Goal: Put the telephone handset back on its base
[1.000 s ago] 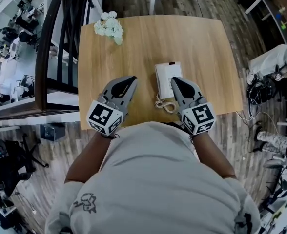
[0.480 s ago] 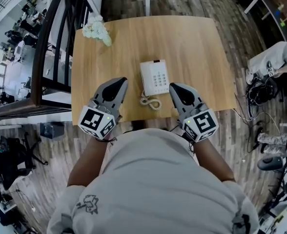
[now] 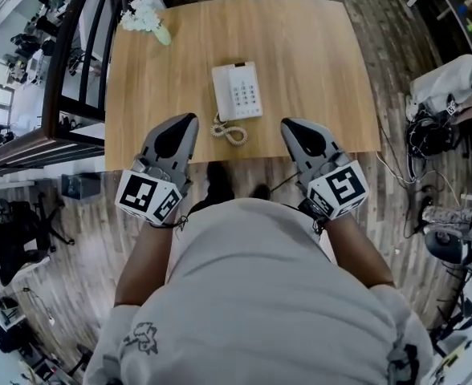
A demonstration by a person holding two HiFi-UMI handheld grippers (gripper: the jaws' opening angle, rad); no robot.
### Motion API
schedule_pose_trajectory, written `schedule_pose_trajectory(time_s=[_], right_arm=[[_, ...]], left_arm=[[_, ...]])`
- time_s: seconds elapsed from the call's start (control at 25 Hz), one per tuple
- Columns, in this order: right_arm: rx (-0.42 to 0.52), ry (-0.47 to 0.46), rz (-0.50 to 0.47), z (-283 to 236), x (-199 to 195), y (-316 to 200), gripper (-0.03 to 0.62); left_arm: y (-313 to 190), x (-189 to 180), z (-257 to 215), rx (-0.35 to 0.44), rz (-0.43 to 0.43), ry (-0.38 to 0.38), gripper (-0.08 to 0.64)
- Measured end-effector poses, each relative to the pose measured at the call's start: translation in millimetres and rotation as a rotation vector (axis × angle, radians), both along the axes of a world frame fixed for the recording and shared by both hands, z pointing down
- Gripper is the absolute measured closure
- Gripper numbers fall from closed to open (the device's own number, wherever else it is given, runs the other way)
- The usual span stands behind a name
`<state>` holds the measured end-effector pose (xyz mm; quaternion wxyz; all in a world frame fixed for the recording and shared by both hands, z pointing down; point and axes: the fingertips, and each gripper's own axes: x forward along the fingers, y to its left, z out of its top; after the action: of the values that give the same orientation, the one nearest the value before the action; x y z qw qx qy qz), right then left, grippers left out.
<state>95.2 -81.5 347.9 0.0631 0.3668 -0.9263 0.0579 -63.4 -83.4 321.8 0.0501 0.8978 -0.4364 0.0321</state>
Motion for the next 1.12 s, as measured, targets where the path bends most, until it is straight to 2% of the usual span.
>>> schedule_pose_trajectory(time_s=[0.32, 0.52, 0.84, 1.12], right_arm=[[0.020, 0.002, -0.010, -4, 0, 33, 0.587], [0.022, -0.055, -0.010, -18, -10, 63, 0.588], [0.045, -0.044, -0.020, -22, -62, 115, 0.586], [0.095, -0.051, 0.001, -24, -120, 165, 0.586]], left_arm=[[37, 5, 3, -0.006, 0.032, -0.005, 0.554], [66, 0, 5, -0.016, 0.096, -0.005, 0.554], [120, -53, 8, -0.032, 0.107, 0.002, 0.554], [171, -118, 11, -0.028, 0.095, 0.006, 0.554]])
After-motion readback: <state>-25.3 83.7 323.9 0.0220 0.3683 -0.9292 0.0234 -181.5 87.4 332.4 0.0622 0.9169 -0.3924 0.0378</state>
